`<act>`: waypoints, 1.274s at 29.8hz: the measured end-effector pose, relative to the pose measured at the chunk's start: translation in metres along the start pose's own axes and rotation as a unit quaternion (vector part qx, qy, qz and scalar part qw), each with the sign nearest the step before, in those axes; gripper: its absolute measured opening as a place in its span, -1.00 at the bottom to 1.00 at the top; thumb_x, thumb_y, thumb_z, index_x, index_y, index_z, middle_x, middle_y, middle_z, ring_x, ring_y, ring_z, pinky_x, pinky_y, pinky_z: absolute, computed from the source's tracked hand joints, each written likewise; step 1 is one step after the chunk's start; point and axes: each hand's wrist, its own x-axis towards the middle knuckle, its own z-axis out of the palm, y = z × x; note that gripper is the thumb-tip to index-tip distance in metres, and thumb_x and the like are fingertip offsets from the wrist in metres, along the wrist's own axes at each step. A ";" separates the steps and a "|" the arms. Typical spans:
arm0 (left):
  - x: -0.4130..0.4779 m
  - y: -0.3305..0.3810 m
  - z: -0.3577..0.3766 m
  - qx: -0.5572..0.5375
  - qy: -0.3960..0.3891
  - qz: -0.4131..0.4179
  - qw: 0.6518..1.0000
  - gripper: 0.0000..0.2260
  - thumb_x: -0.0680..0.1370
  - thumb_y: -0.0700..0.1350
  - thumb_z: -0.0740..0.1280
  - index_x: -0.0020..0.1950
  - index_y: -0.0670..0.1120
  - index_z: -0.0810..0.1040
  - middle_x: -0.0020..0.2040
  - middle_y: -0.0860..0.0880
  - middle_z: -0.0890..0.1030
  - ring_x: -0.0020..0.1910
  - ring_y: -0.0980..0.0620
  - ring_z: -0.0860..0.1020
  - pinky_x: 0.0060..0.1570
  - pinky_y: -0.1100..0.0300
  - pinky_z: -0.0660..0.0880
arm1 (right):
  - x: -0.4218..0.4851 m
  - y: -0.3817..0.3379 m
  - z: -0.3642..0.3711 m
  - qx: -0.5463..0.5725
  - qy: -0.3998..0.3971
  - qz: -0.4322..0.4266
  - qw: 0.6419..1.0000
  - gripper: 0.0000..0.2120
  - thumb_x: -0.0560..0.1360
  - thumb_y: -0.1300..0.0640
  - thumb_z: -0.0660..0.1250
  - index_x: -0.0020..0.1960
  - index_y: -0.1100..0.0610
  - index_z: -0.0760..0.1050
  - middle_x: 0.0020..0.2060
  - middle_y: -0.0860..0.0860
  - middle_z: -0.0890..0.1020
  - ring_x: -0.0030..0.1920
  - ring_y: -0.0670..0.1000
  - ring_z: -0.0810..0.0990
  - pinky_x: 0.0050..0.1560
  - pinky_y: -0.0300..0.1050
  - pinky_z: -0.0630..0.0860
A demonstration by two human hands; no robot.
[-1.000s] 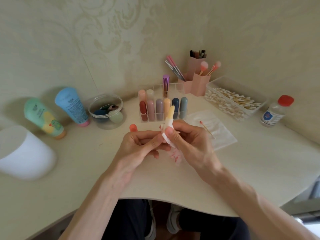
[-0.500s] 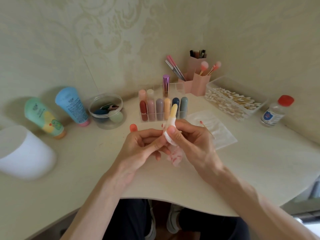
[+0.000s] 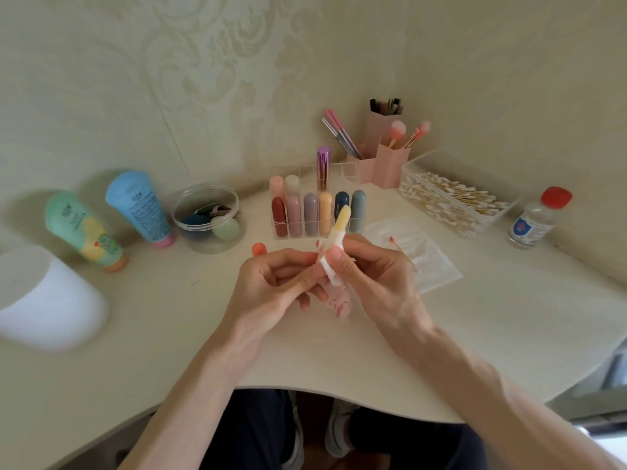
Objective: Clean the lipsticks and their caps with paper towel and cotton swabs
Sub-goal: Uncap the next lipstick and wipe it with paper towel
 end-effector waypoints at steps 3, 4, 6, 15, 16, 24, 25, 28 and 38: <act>-0.001 -0.006 0.000 0.055 0.059 0.054 0.995 -0.84 0.38 -0.18 0.59 -0.11 -0.18 0.70 -0.29 -0.14 0.72 -0.38 -0.07 0.66 -0.31 0.18 0.58 | 0.002 0.007 0.002 -0.041 0.014 -0.020 0.999 -0.82 0.61 0.03 0.46 0.05 0.12 0.76 0.05 0.02 0.74 0.09 0.23 0.69 0.01 0.40 0.56; -0.001 -0.008 0.001 0.074 0.070 0.067 0.993 -0.85 0.37 -0.18 0.60 -0.15 -0.16 0.69 -0.31 -0.12 0.71 -0.39 -0.07 0.67 -0.29 0.19 0.59 | 0.002 0.008 0.001 -0.056 0.017 -0.023 0.998 -0.83 0.60 0.03 0.47 0.05 0.10 0.77 0.04 0.00 0.74 0.08 0.22 0.68 -0.02 0.40 0.55; -0.001 -0.009 0.003 0.076 0.070 0.072 0.992 -0.84 0.37 -0.19 0.60 -0.12 -0.16 0.68 -0.28 -0.11 0.73 -0.37 -0.08 0.69 -0.26 0.20 0.60 | 0.001 0.008 0.002 -0.056 0.016 -0.022 0.998 -0.82 0.60 0.01 0.46 0.06 0.10 0.76 0.04 0.00 0.74 0.09 0.21 0.68 -0.01 0.39 0.55; 0.002 -0.005 -0.001 0.030 0.021 0.040 0.999 -0.81 0.42 -0.15 0.54 -0.04 -0.23 0.69 -0.25 -0.17 0.72 -0.35 -0.03 0.64 -0.30 0.20 0.57 | 0.000 0.004 0.001 0.000 0.000 0.006 1.000 -0.76 0.63 0.02 0.42 0.05 0.18 0.74 0.05 0.06 0.73 0.08 0.24 0.69 0.06 0.44 0.57; 0.002 -0.008 -0.001 0.056 0.043 0.057 0.996 -0.81 0.39 -0.13 0.58 -0.09 -0.19 0.69 -0.27 -0.14 0.71 -0.36 -0.02 0.63 -0.27 0.20 0.58 | 0.001 0.007 0.002 -0.010 0.005 0.007 1.000 -0.79 0.62 0.00 0.44 0.07 0.13 0.75 0.07 0.05 0.74 0.12 0.26 0.69 0.08 0.47 0.54; 0.002 -0.006 0.003 0.027 -0.026 0.055 0.998 -0.79 0.53 -0.15 0.44 0.12 -0.22 0.65 -0.17 -0.19 0.74 -0.28 -0.20 0.71 -0.35 0.15 0.58 | -0.001 -0.002 -0.001 0.036 0.001 0.025 0.999 -0.72 0.63 0.05 0.37 0.04 0.27 0.69 -0.02 0.19 0.71 -0.13 0.25 0.68 -0.07 0.25 0.61; 0.001 -0.005 0.002 0.024 -0.029 0.054 0.998 -0.80 0.54 -0.17 0.43 0.12 -0.23 0.66 -0.17 -0.21 0.74 -0.27 -0.20 0.71 -0.36 0.15 0.58 | -0.001 -0.001 -0.001 0.041 -0.004 0.022 0.999 -0.71 0.65 0.05 0.37 0.04 0.29 0.69 0.00 0.22 0.71 -0.12 0.32 0.67 -0.07 0.38 0.60; 0.000 -0.006 0.000 0.029 0.003 0.069 0.997 -0.86 0.49 -0.22 0.51 0.00 -0.26 0.69 -0.23 -0.19 0.73 -0.32 -0.13 0.68 -0.29 0.18 0.59 | 0.001 0.004 0.000 0.041 -0.013 0.014 0.999 -0.74 0.66 0.06 0.40 0.01 0.26 0.70 0.01 0.24 0.71 -0.10 0.39 0.67 -0.08 0.49 0.56; 0.002 -0.005 0.002 0.020 -0.024 0.048 0.998 -0.77 0.54 -0.19 0.43 0.14 -0.28 0.60 -0.15 -0.23 0.74 -0.26 -0.21 0.72 -0.37 0.14 0.58 | 0.001 0.007 -0.003 -0.025 0.024 -0.001 0.999 -0.82 0.60 0.02 0.47 0.10 0.09 0.75 0.04 0.04 0.75 0.01 0.31 0.66 -0.03 0.43 0.53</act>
